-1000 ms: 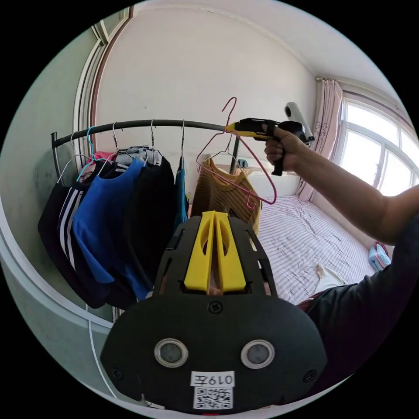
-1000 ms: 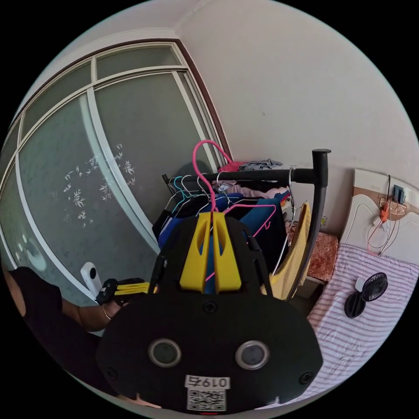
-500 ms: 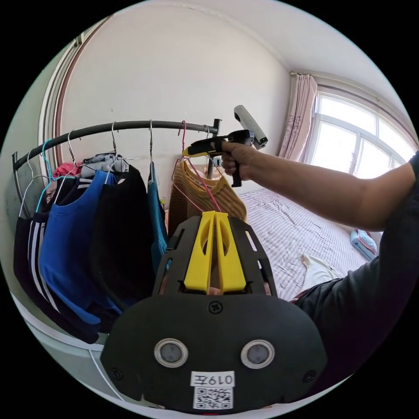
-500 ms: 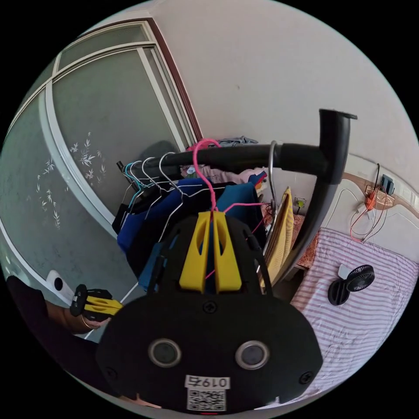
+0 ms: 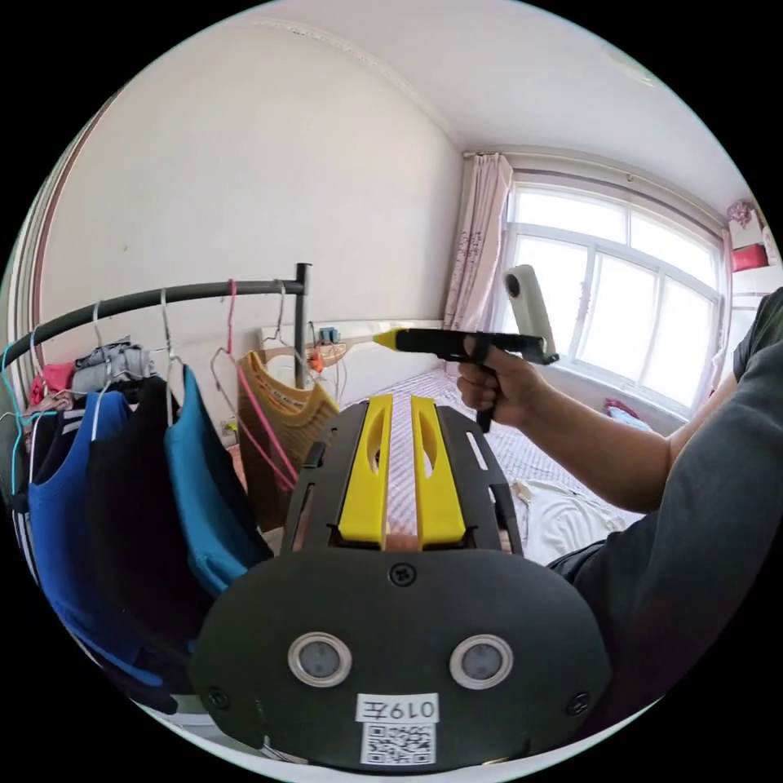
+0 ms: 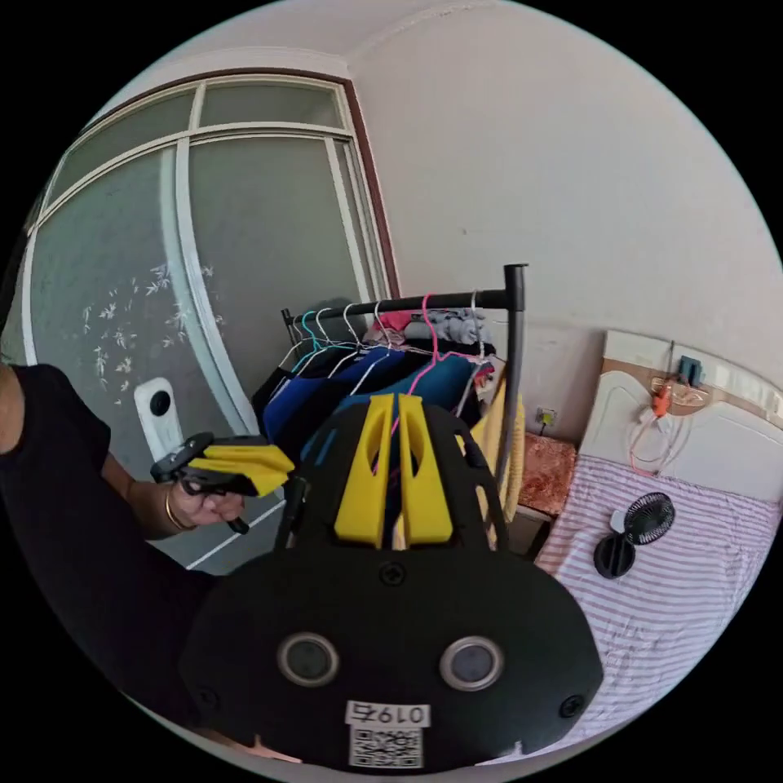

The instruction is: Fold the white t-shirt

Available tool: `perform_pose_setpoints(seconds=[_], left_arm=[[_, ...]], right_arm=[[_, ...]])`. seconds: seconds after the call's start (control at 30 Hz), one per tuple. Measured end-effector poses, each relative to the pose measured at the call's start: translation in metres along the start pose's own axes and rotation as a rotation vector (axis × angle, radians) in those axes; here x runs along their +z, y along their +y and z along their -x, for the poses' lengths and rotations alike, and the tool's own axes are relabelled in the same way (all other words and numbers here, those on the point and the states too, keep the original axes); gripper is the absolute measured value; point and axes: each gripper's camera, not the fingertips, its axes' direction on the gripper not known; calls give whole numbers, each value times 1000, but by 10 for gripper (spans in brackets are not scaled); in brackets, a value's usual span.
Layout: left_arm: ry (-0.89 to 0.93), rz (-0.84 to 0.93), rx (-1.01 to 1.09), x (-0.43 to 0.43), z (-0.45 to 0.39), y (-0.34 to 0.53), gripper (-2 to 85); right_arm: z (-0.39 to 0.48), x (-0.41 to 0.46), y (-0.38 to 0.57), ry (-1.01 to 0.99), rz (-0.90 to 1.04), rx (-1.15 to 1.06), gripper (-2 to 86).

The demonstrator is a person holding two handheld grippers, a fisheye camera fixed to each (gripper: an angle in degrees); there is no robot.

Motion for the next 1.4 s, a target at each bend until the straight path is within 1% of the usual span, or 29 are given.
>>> perform_pose_setpoints(seconds=[0.03,0.07,0.1,0.13,0.17,0.2,0.33,0.37,0.43,0.5,0.6,0.63,0.67,0.73,0.8,0.87,0.9,0.97,1.03,1.1,1.23,1.3,1.4], left_arm=[[63,-4,16,14,-7,-11,12],[139,-4,30,30,-16,-23,13],[176,2,38,39,-21,-29,14],[251,26,59,59,-34,-42,14],[322,54,89,80,-51,-57,14],[358,64,107,90,-61,-63,14],[603,133,257,151,-137,-107,11],[669,164,303,167,-161,-116,10],[760,215,365,191,-196,-126,9],[840,276,409,216,-230,-130,9],[944,420,446,261,-283,-128,9],[977,482,460,278,-305,-125,9],[1000,547,477,293,-327,-123,9],[1002,648,517,316,-364,-119,9],[945,745,543,339,-401,-112,10],[846,878,555,373,-444,-97,11],[826,905,555,381,-453,-92,11],[706,1012,529,413,-479,-75,16],[645,1082,463,438,-486,-68,23],[611,1146,390,462,-486,-63,34],[514,1245,290,519,-476,-60,70],[508,1267,250,545,-474,-59,76],[521,1302,218,588,-476,-58,87]], right_arm=[[6,-33,24,101,-7,28,1],[9,-49,37,150,-7,49,0],[14,-79,60,246,0,100,-1],[20,-108,83,332,7,154,0],[23,-122,94,371,10,178,1],[31,-151,114,449,12,231,6],[76,-250,175,708,-63,378,44],[85,-263,182,748,-70,391,52],[117,-309,208,893,-101,442,60],[134,-341,230,946,-109,493,57],[149,-392,270,1010,-69,674,38],[155,-414,288,1037,-80,762,19],[158,-426,298,1047,-88,802,9],[171,-469,333,1035,-81,874,-3],[167,-506,364,1020,-50,948,-5],[158,-546,405,981,-40,1057,-4],[152,-573,436,953,-49,1136,-3],[145,-605,482,942,-1,1222,3],[137,-632,534,924,131,1290,28],[135,-645,571,882,189,1349,54],[135,-659,648,835,240,1485,48],[131,-662,681,813,218,1570,52],[130,-671,724,818,110,1711,58]])
